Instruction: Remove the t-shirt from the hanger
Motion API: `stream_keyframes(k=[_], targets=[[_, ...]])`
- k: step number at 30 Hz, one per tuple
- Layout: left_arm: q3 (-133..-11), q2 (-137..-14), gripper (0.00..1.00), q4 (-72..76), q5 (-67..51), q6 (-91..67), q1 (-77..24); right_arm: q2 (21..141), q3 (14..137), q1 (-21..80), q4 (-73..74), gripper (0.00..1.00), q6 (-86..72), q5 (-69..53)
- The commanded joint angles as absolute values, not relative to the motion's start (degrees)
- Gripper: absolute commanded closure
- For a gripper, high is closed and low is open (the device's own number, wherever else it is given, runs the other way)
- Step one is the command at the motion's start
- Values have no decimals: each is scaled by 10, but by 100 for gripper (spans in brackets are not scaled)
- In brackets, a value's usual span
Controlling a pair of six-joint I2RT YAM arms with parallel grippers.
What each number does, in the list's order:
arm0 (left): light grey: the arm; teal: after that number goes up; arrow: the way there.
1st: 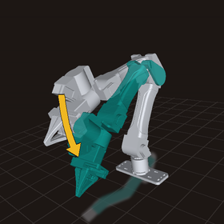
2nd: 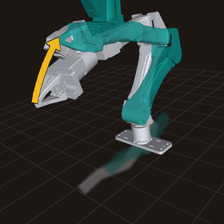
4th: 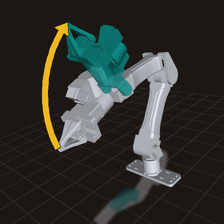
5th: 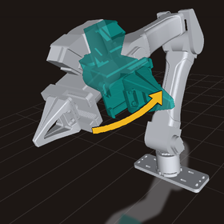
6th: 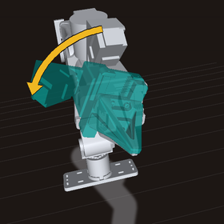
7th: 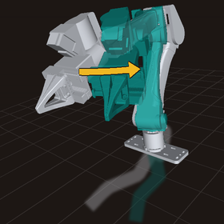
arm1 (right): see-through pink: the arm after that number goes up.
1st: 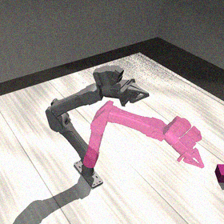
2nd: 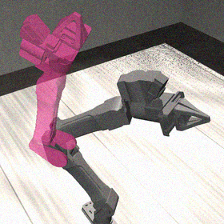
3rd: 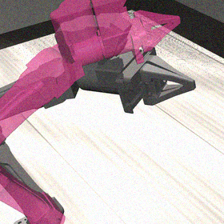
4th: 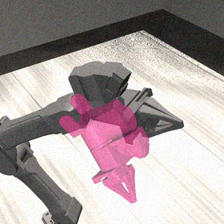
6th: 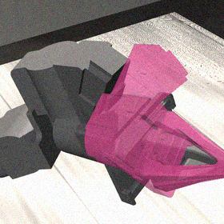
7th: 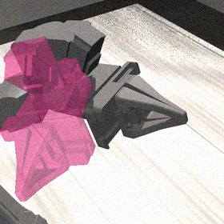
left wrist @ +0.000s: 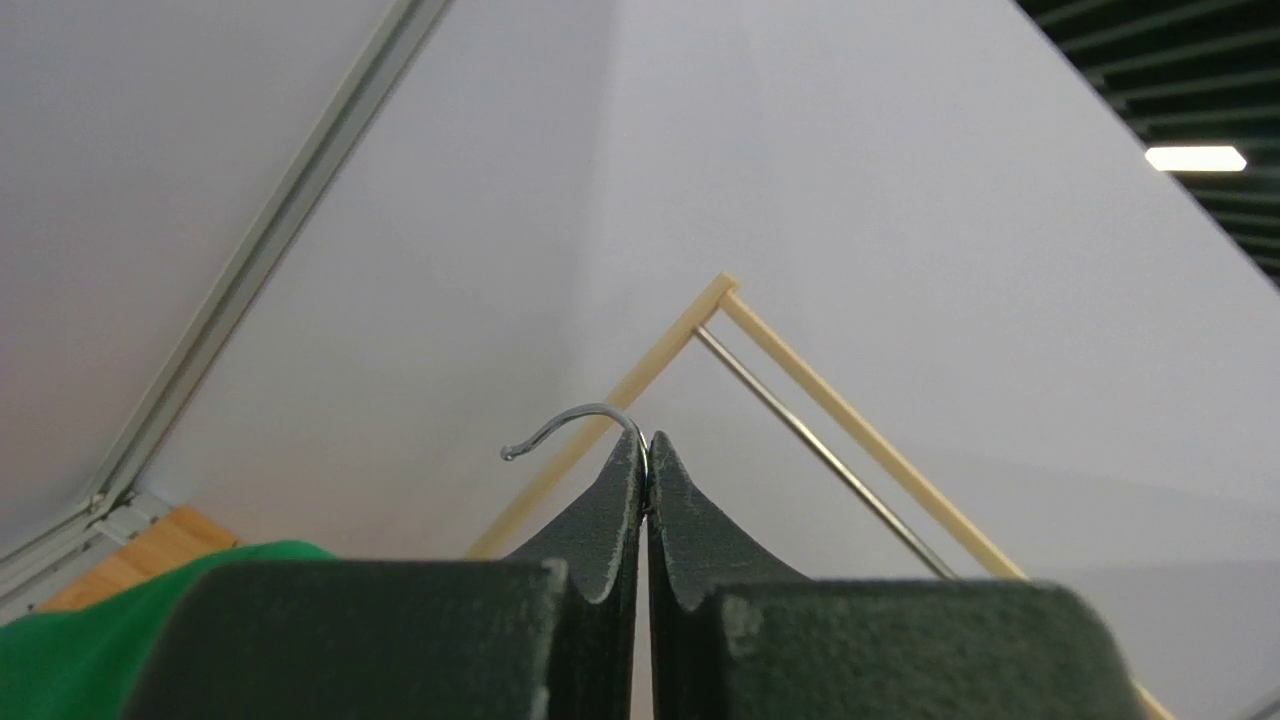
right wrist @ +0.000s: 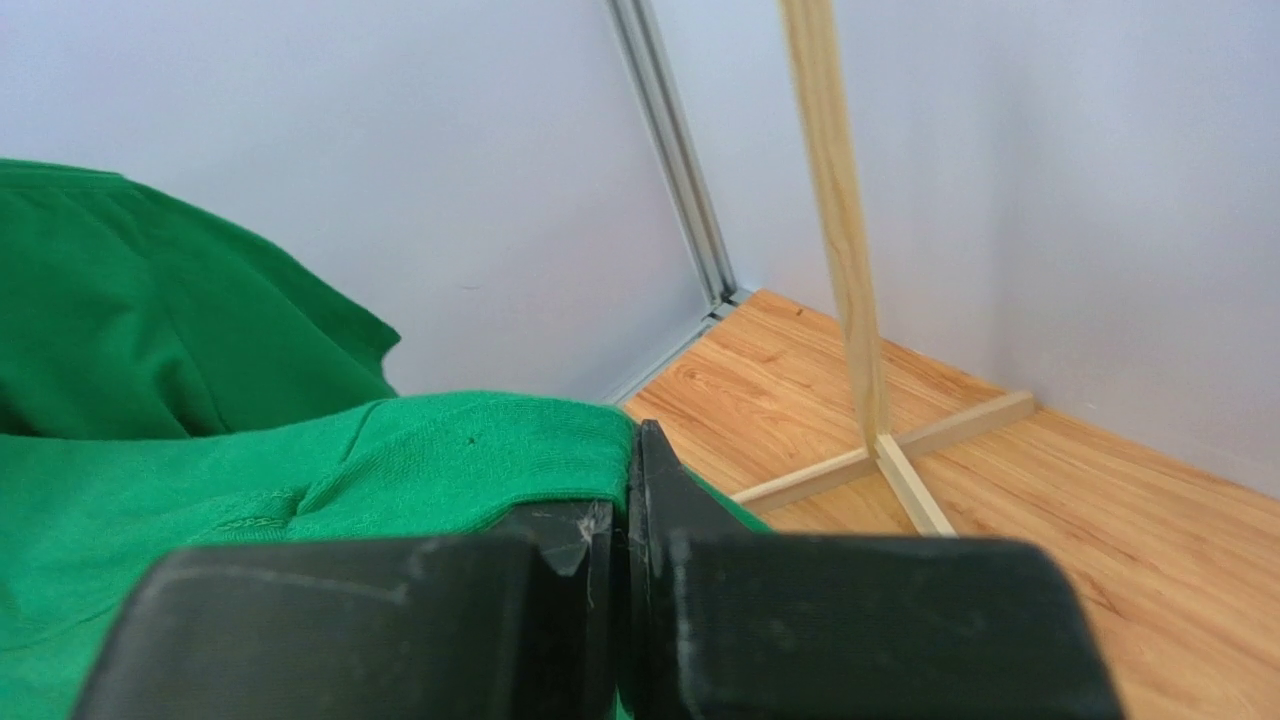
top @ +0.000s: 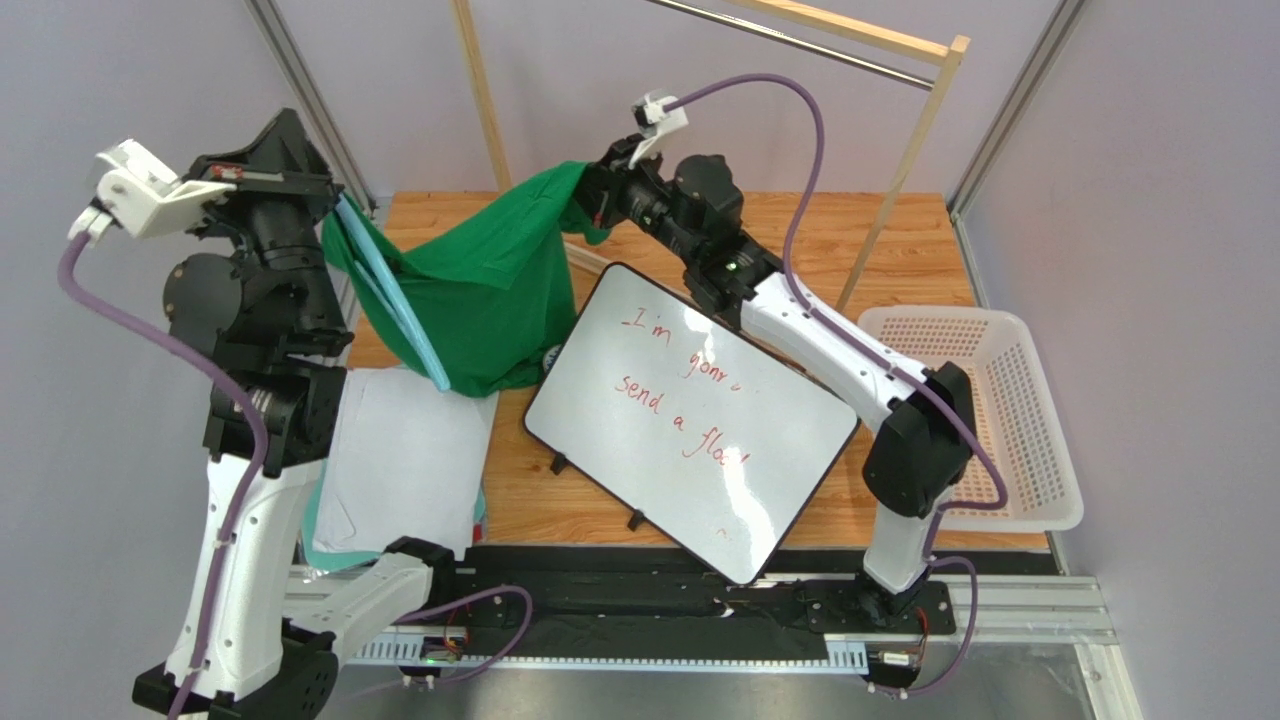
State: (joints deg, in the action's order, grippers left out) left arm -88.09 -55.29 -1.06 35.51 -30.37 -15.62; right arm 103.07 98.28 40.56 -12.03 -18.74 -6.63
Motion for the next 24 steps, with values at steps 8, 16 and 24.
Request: stream_keyframes(k=[8, 16, 24], targets=[[-907, -625, 100, -39, 295, -260, -153, 1196, 1182, 404, -30, 100, -167, -76], [-919, -638, 100, -113, 241, -242, -153, 1199, 1161, 405, -63, 100, -180, -96], [-763, -578, 81, -276, 126, -335, -146, 1152, 1105, 406, -76, 100, -210, -112]])
